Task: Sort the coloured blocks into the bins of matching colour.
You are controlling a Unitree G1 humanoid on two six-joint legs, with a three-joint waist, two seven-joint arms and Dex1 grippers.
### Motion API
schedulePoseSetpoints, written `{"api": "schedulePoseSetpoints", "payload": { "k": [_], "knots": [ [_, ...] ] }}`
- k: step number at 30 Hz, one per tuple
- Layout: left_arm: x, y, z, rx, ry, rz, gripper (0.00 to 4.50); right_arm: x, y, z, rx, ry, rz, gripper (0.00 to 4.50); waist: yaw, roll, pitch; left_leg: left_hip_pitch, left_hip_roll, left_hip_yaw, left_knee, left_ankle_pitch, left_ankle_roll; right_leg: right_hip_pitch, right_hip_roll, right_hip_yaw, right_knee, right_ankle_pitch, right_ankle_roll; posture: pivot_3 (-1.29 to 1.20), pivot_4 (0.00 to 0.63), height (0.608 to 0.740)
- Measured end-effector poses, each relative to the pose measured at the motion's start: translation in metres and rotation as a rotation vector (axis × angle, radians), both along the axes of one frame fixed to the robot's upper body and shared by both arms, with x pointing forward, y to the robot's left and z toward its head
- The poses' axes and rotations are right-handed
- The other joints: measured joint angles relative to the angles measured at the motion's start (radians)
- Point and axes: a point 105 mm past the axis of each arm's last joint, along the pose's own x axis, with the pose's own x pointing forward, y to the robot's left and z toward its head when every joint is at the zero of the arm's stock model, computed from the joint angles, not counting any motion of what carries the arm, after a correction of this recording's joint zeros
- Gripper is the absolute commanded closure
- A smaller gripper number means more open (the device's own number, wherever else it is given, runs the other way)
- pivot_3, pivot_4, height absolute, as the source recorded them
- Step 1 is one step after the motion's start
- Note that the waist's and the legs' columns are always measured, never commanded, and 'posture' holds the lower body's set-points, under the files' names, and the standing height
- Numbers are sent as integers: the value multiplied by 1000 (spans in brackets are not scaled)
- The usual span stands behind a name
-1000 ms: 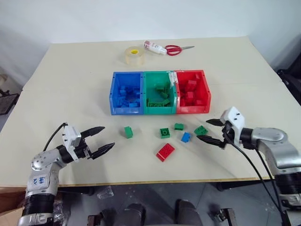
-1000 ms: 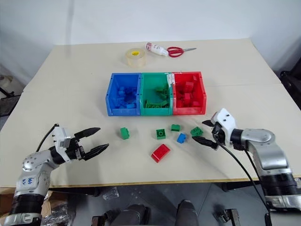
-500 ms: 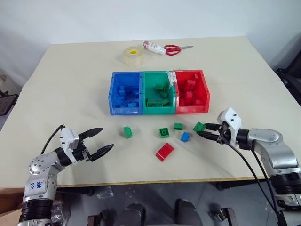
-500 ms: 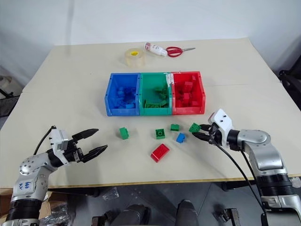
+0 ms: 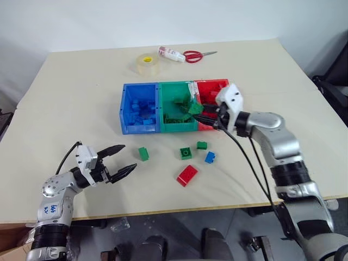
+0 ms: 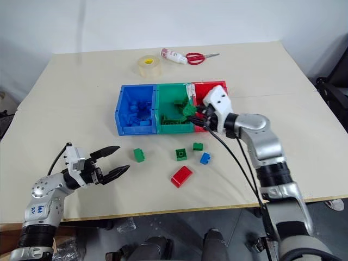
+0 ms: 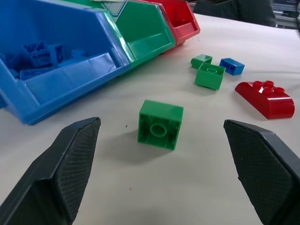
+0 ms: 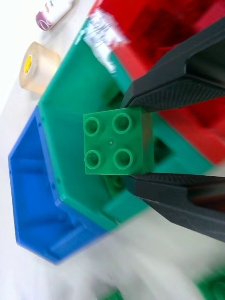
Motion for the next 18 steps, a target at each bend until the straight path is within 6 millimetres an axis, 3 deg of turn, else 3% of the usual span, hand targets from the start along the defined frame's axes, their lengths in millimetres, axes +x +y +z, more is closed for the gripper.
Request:
{"api": "schedulePoseSetpoints", "payload": {
  "k": [6, 12, 18],
  "knots": [
    [0, -3, 0, -6, -7, -8, 0, 11, 7, 6, 13, -58, -17, 117, -9, 0, 0, 0, 0, 0, -1, 0, 0, -3, 0, 0, 1, 0, 0, 0, 150, 740],
    [0, -5, 0, -7, -9, -15, 0, -15, -6, -1, -17, -71, 52, 54, -3, 0, 0, 0, 0, 0, 0, 0, 0, -2, 0, 0, 2, 0, -1, 0, 150, 740],
    [5, -7, -2, -8, 1, -44, 0, -71, -62, -36, -99, 75, 87, 54, 3, 0, 0, -1, -1, 1, 1, -1, 1, -1, 0, 0, 1, 0, -1, 0, 150, 740]
  ]
}}
